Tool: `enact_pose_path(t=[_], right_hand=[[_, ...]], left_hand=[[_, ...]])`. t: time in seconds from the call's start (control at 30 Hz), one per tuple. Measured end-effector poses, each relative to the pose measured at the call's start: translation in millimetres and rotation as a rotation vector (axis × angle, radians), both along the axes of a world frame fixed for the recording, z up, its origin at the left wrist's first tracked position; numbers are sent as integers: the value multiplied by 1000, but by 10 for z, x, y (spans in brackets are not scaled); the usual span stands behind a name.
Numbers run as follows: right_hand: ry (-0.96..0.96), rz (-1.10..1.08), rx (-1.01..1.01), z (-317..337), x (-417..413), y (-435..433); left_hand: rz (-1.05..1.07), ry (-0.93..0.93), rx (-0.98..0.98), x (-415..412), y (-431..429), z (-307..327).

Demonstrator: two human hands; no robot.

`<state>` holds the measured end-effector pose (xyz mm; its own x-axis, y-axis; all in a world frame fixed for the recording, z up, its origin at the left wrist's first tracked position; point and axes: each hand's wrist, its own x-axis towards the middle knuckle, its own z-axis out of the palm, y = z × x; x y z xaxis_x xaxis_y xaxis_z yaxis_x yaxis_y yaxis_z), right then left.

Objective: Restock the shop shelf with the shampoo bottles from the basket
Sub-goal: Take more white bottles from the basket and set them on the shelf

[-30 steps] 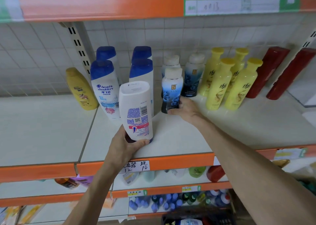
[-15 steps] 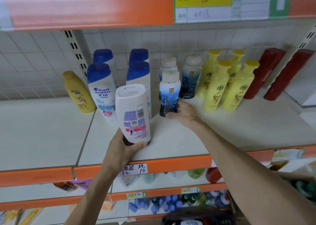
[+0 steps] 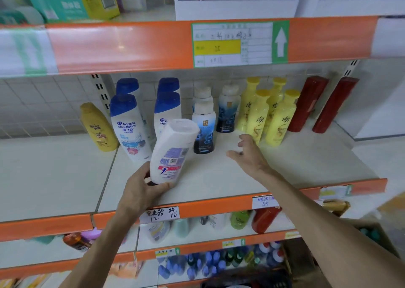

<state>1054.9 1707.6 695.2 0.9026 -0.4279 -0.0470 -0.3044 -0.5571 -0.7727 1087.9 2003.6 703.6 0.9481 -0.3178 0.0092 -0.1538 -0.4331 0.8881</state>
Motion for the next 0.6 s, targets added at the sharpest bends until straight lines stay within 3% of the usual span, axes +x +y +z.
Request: enact_pose_path(t=[0.13, 0.37, 0.6], right_hand=[[-67, -98, 8, 90, -162, -94], [-85, -123, 21, 186, -313, -87], [-74, -119, -1, 182, -395, -93]], left_hand=[[78, 29, -180, -28, 189, 289], [37, -80, -213, -87, 32, 852], [64, -118, -394, -68, -180, 1186]])
